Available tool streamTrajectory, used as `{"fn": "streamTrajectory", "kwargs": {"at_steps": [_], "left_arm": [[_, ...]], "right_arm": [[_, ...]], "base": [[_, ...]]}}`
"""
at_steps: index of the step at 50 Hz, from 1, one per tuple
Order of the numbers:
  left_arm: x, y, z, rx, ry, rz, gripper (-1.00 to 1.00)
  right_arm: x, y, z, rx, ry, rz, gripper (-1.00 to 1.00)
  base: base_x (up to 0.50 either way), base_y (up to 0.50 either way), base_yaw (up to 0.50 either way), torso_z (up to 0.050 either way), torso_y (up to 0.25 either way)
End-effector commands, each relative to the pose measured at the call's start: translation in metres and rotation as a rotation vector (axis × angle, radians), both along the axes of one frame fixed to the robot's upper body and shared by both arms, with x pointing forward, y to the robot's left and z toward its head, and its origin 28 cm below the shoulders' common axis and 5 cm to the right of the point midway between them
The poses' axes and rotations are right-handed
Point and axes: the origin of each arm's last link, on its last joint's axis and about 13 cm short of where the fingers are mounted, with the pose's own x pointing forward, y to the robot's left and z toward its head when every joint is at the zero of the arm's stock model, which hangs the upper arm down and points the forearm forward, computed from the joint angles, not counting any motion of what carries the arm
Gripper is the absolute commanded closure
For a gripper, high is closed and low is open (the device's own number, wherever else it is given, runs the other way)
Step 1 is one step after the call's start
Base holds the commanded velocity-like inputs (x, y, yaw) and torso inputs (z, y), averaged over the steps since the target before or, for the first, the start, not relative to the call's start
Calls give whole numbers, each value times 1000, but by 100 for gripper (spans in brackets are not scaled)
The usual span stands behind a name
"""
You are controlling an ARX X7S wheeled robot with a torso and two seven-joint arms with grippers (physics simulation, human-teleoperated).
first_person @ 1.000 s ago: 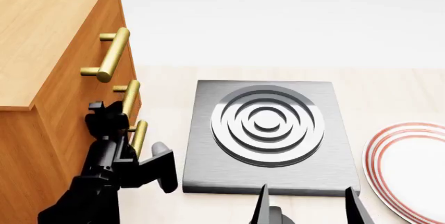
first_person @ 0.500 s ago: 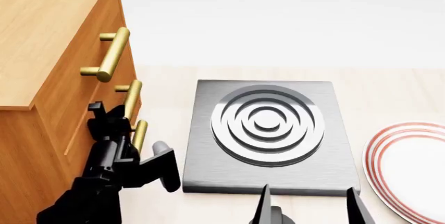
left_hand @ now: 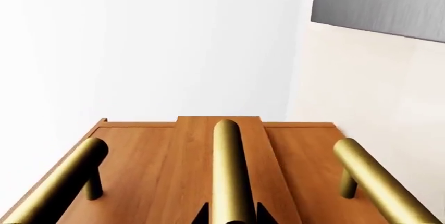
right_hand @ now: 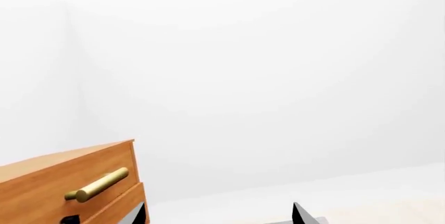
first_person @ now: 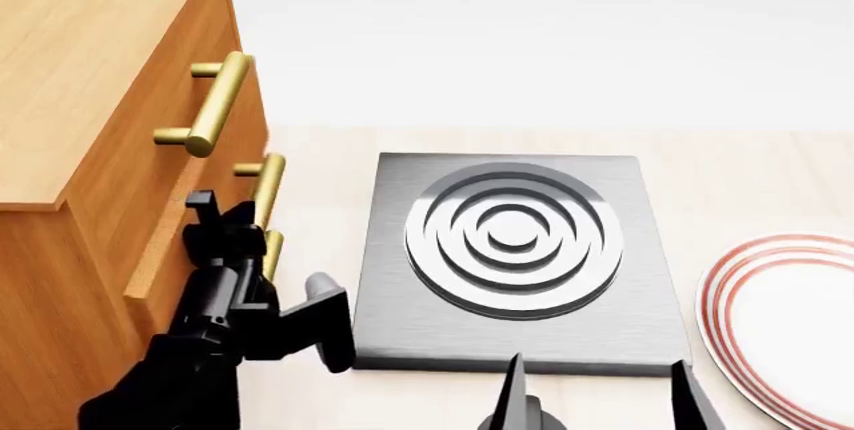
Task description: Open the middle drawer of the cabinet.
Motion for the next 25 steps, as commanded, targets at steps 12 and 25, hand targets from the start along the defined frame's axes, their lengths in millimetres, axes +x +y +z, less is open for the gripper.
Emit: {"fn": "streamTrajectory", "kwargs": {"at_steps": [12, 25], "left_arm": [[3, -24, 24, 208, -144, -118, 100], [3, -33, 34, 236, -169, -149, 100]], "right_arm": [[0, -1, 1, 4, -2, -3, -100], [-2, -1, 2, 8, -6, -2, -100]], "base": [[0, 0, 0, 1, 4], [0, 0, 0, 2, 5]]}}
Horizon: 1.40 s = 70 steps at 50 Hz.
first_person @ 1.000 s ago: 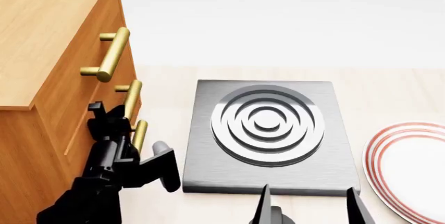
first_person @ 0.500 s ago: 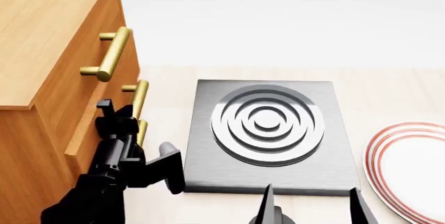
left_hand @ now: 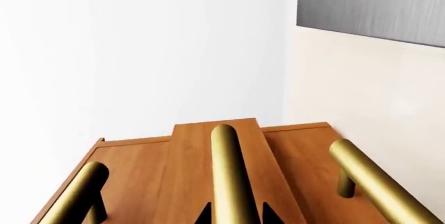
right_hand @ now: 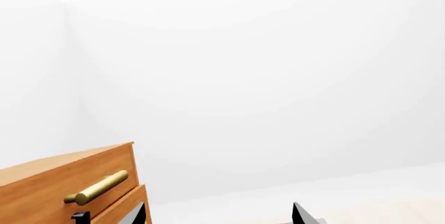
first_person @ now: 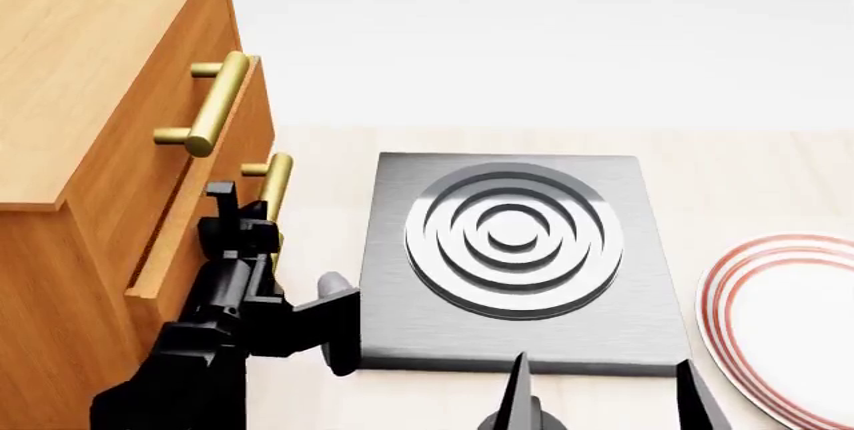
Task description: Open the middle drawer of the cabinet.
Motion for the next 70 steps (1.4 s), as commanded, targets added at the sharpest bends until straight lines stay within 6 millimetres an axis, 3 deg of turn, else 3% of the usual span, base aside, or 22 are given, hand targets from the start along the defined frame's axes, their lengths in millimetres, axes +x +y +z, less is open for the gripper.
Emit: {"fn": "streamTrajectory", "kwargs": {"at_steps": [1, 70], "left_arm": [[2, -25, 21, 154, -217, -146, 100], [-20, -72, 28, 72, -281, -369, 100]], "right_arm": [[-1, 0, 1, 4, -1, 1, -100], [-4, -1, 4, 12, -8, 3, -100]], "base": [[0, 0, 0, 0, 0], [0, 0, 0, 2, 6]]}}
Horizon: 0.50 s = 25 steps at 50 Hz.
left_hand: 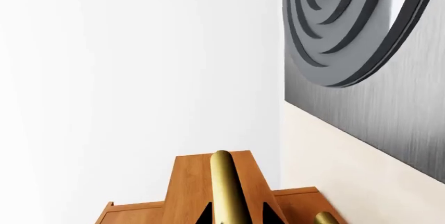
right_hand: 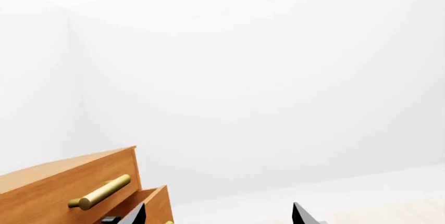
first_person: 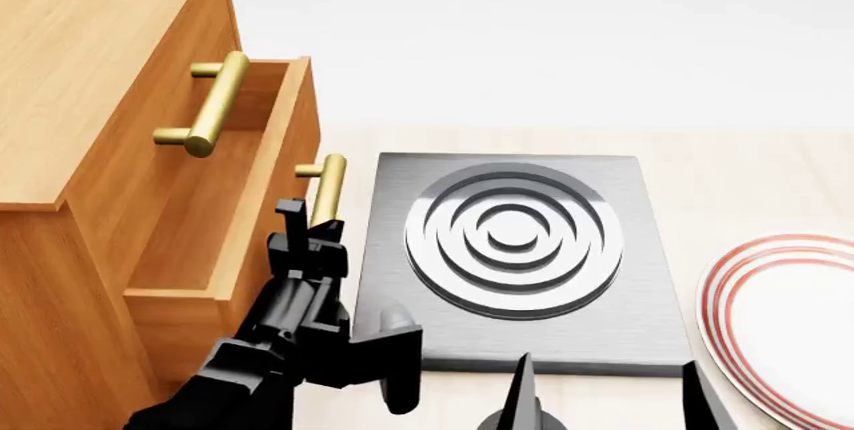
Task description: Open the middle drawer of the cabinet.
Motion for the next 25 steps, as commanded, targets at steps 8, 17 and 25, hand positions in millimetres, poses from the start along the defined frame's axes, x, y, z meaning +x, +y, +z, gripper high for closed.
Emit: {"fn": "streamTrajectory", "kwargs": {"at_steps": [8, 17, 25], "left_arm": [[-8, -40, 27, 54, -313, -204, 100], [-10, -46, 30, 35, -320, -239, 100], [-16, -55, 34, 14, -327, -287, 100]], "right_arm": [[0, 0, -1, 1, 3, 1, -100], [1, 1, -1, 0, 3, 6, -100], [1, 1, 0, 2, 1, 6, -100]], "base": [[0, 0, 0, 3, 7], [0, 0, 0, 1, 5], [0, 0, 0, 2, 6]]}}
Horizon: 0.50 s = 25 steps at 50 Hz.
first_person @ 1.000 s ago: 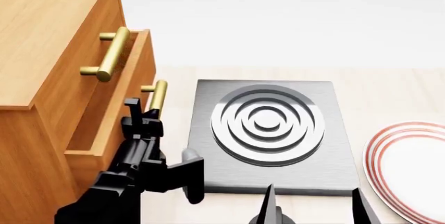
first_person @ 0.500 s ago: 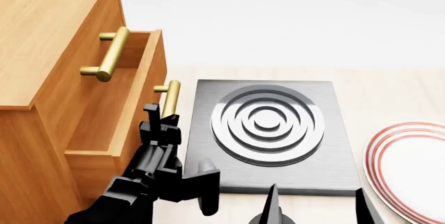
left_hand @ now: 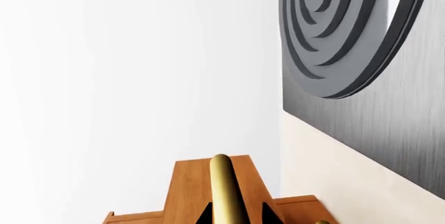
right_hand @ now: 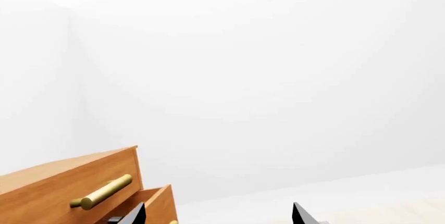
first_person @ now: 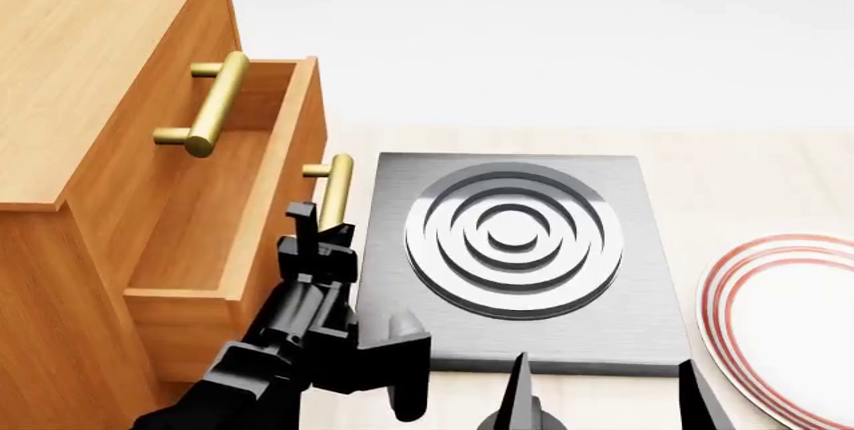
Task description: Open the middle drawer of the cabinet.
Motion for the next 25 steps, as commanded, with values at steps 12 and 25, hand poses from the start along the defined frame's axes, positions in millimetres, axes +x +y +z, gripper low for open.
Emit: {"fn": "streamTrajectory", "kwargs": {"at_steps": [12, 25], "left_arm": [[-20, -59, 36, -19, -334, -308, 100], [-24, -65, 38, -50, -340, -356, 100]], "right_arm": [[0, 0, 0, 0, 2, 3, -100], [1, 0, 1, 0, 2, 1, -100]], "base": [[0, 0, 0, 2, 7], [0, 0, 0, 2, 5]]}}
